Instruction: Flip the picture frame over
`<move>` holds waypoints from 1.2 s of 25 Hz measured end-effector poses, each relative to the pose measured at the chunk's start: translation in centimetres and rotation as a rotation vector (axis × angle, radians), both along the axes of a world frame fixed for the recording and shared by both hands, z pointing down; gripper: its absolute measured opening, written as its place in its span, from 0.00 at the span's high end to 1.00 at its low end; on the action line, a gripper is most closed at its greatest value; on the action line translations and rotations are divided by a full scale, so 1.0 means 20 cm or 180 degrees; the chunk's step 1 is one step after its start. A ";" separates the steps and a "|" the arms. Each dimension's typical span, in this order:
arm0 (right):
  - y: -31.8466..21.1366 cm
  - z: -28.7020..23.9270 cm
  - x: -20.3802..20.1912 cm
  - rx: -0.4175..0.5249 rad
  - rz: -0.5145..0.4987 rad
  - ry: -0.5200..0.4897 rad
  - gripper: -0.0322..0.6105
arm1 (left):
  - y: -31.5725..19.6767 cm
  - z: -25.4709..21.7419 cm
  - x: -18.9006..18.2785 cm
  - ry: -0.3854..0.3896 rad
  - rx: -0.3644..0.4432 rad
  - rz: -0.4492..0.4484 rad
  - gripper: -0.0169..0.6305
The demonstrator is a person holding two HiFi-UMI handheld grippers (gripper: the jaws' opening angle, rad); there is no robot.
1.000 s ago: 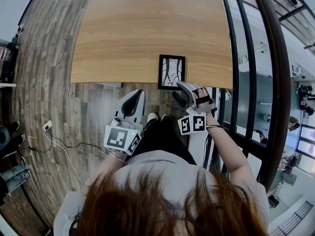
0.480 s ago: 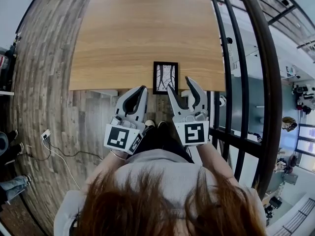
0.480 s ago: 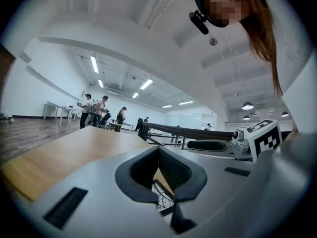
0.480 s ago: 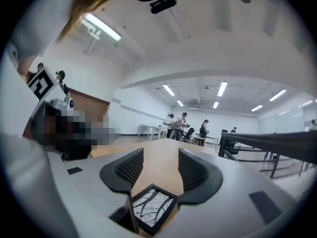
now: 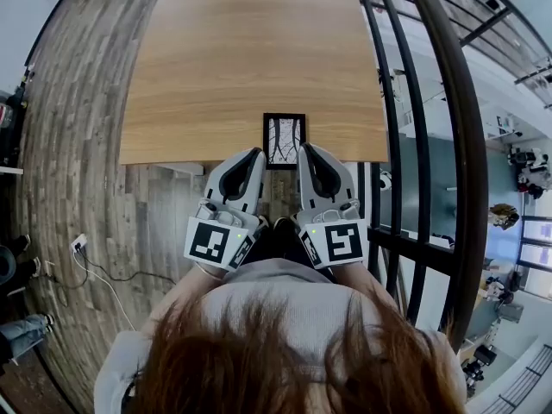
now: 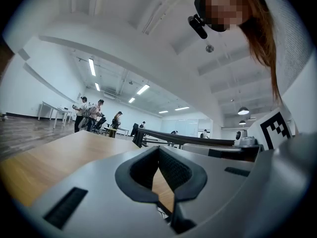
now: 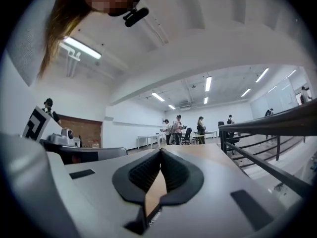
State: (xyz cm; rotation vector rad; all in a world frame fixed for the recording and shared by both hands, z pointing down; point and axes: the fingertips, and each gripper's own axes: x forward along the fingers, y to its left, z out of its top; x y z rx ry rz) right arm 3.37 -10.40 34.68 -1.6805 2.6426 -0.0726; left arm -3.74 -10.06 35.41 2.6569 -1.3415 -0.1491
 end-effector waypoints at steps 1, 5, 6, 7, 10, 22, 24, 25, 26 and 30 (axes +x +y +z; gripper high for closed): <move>0.00 -0.01 0.00 -0.0019 0.0023 -0.0048 0.92 | 0.00 -0.01 0.01 0.0002 0.0016 0.0011 0.96; -0.01 -0.03 0.00 0.0020 0.0055 0.0036 0.92 | 0.01 -0.04 0.02 0.0007 0.0054 0.0033 0.96; -0.01 -0.03 0.00 0.0034 0.0045 0.0061 0.92 | 0.01 -0.04 0.02 0.0007 0.0057 0.0035 0.96; 0.00 -0.03 -0.01 0.0050 0.0032 0.0083 0.93 | 0.01 -0.04 0.02 0.0008 0.0062 0.0035 0.96; 0.01 -0.04 -0.03 0.0105 -0.0010 0.0164 0.93 | 0.02 -0.05 0.02 0.0011 0.0084 0.0033 0.96; 0.03 -0.03 -0.10 0.0027 -0.0156 0.0218 0.92 | 0.04 -0.06 0.00 -0.0007 0.0105 0.0008 0.96; 0.03 -0.03 -0.11 0.0027 -0.0166 0.0214 0.93 | 0.04 -0.07 -0.01 0.0003 0.0104 0.0003 0.96; 0.04 -0.03 -0.10 0.0025 -0.0166 0.0205 0.93 | 0.04 -0.07 -0.01 0.0006 0.0106 0.0001 0.96; 0.04 -0.03 -0.10 0.0024 -0.0163 0.0195 0.92 | 0.05 -0.07 -0.01 0.0008 0.0109 0.0001 0.96; 0.04 -0.03 -0.09 0.0015 -0.0150 0.0186 0.92 | 0.05 -0.07 0.00 0.0012 0.0114 0.0016 0.96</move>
